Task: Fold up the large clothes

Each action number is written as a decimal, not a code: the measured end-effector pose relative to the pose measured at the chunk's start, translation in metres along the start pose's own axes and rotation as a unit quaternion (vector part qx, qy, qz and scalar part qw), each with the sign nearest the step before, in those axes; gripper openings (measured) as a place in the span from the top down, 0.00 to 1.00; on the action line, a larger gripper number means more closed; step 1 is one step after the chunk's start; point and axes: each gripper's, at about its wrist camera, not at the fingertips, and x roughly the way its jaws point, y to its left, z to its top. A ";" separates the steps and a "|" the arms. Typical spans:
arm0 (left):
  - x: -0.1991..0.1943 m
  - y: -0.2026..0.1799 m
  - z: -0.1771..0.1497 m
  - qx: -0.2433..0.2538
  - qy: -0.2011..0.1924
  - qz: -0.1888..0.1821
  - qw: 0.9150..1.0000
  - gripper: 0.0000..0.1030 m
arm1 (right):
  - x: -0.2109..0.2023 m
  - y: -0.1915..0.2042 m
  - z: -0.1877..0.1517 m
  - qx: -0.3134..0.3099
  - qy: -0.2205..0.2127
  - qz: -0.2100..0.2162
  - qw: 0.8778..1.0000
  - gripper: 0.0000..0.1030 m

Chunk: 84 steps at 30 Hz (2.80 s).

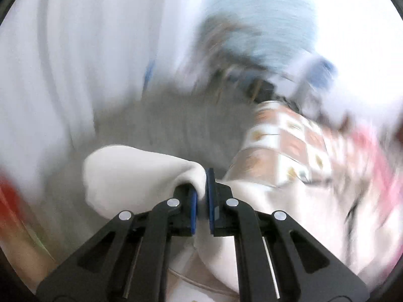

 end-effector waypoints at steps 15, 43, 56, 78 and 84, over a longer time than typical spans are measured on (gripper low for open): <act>-0.060 -0.139 -0.156 0.213 0.105 -0.133 0.962 0.60 | -0.073 -0.026 -0.033 -0.007 -0.007 -0.025 1.000 0.15; -0.019 -0.050 -0.170 -0.025 0.101 -0.168 0.980 0.58 | 0.149 0.140 0.199 -0.159 0.132 -0.018 0.978 0.31; -0.022 -0.047 -0.174 -0.036 0.090 -0.174 0.980 0.58 | 0.112 0.126 0.217 -0.119 0.084 0.021 0.989 0.90; -0.043 -0.044 -0.175 -0.063 0.099 -0.173 0.978 0.53 | -0.099 -0.085 -0.009 0.062 0.077 0.041 0.994 0.83; -0.061 -0.063 -0.176 -0.020 0.093 -0.165 0.982 0.26 | -0.092 -0.108 -0.053 0.115 0.083 0.039 0.989 0.46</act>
